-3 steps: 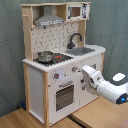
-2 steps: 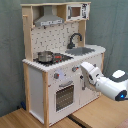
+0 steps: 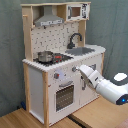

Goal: Play with the kitchen

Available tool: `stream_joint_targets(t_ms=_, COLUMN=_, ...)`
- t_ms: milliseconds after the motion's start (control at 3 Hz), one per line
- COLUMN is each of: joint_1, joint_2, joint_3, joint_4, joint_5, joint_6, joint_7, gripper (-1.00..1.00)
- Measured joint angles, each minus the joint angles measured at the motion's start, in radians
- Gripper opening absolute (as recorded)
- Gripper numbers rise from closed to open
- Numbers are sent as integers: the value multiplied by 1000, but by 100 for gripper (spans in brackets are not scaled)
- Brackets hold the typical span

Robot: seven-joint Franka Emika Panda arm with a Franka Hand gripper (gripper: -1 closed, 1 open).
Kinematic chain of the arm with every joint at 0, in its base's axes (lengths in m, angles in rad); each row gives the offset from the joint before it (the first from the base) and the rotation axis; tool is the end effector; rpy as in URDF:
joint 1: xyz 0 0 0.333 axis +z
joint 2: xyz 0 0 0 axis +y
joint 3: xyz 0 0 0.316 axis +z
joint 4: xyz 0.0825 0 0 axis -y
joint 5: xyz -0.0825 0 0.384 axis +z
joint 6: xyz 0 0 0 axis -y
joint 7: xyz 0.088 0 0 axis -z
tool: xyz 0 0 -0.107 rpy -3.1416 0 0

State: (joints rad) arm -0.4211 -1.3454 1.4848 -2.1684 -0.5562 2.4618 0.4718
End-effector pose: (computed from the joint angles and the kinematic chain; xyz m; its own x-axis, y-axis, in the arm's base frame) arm 0.1574 0.5425 0.3997 0.0692 0.9812 0.1800 -0.1692 -0.1663 0.9714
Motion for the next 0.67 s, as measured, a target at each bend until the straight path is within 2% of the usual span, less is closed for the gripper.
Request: stream_joint_targets(t_ms=667, joint_1=-38, joint_2=-4, joint_3=3, joint_4=17, joint_5=-3, joint_6=9, joint_7=-226, gripper=100)
